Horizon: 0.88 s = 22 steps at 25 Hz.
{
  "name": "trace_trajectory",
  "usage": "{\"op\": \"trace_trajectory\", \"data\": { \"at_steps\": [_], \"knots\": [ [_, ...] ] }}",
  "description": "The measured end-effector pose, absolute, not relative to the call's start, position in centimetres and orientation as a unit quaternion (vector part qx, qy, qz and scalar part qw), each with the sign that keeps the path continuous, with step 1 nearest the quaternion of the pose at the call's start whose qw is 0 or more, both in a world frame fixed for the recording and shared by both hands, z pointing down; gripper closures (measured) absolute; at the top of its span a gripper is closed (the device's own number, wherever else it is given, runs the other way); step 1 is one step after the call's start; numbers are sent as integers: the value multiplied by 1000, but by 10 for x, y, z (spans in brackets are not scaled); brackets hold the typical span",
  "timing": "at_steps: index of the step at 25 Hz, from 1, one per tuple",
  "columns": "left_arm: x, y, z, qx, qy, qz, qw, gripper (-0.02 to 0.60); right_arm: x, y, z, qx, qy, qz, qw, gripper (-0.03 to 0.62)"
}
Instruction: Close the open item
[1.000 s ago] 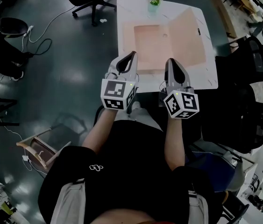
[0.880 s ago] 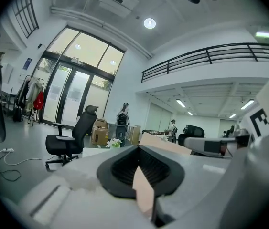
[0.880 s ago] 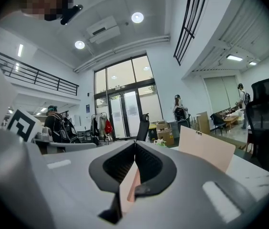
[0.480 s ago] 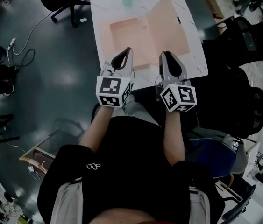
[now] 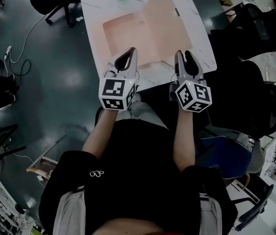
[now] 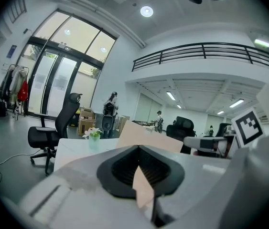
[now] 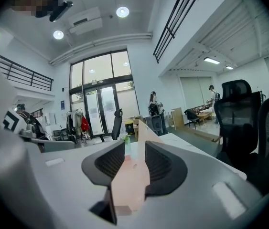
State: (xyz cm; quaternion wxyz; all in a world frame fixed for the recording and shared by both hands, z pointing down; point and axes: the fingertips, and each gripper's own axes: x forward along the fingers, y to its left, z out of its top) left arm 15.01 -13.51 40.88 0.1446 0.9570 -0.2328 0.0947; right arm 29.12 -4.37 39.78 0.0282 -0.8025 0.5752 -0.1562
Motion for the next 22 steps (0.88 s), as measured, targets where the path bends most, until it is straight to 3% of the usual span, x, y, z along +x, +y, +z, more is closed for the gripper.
{"op": "trace_trajectory", "data": {
  "at_steps": [22],
  "knots": [
    [184,-136,455,948,-220,169,155,581,348,-57,446,-804,560,-198,27,482]
  ]
}}
